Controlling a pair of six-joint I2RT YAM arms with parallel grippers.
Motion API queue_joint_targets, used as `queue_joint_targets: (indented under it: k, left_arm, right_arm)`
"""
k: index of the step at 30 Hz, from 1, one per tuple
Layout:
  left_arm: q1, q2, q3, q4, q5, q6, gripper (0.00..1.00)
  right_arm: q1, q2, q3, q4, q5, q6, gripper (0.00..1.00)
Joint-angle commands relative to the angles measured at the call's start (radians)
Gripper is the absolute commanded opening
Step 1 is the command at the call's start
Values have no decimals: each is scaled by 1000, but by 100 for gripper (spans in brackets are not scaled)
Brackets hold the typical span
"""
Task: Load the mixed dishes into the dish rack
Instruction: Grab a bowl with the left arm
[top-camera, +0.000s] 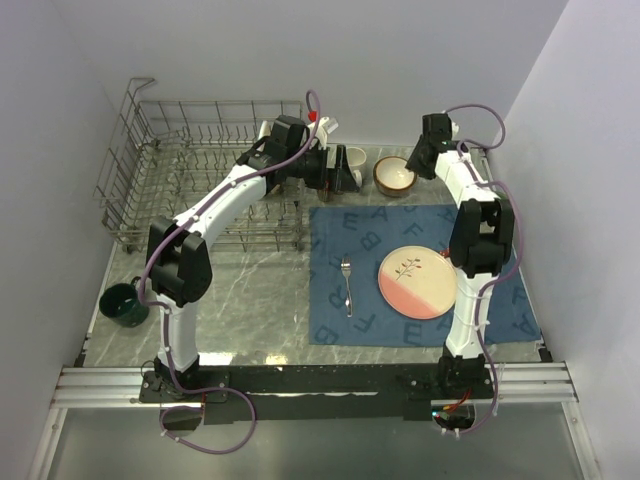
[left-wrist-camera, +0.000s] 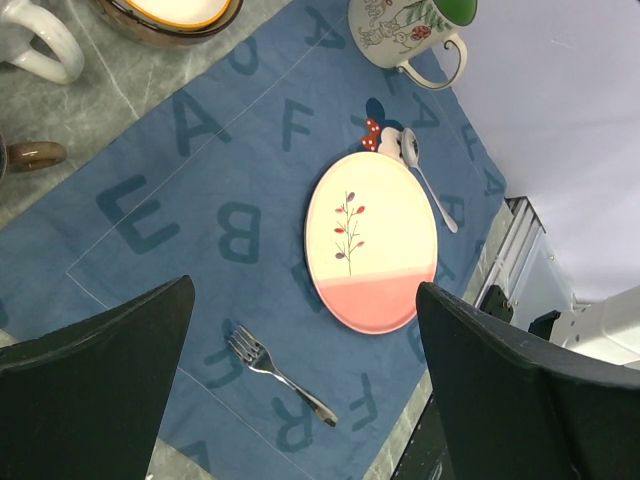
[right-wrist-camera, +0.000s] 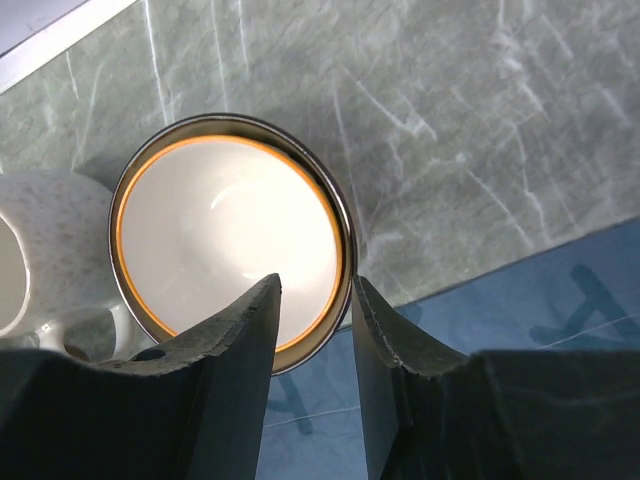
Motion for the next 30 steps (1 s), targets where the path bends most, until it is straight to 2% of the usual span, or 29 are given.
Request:
queue_joint_targets:
  k: [1,17,30]
  left_arm:
    - [-1,-28,6,14,8,9,99]
    - [-1,-41,-13,-4,-5,15,99]
    - [-1,-35,-6,-2,-5,7,99]
  right_arm:
    - [-5,0,59,-22,38,-13,43]
    - [-5,111,138,6,-25,-50,42]
    - [-3,173,250,-83,-11,-44,43]
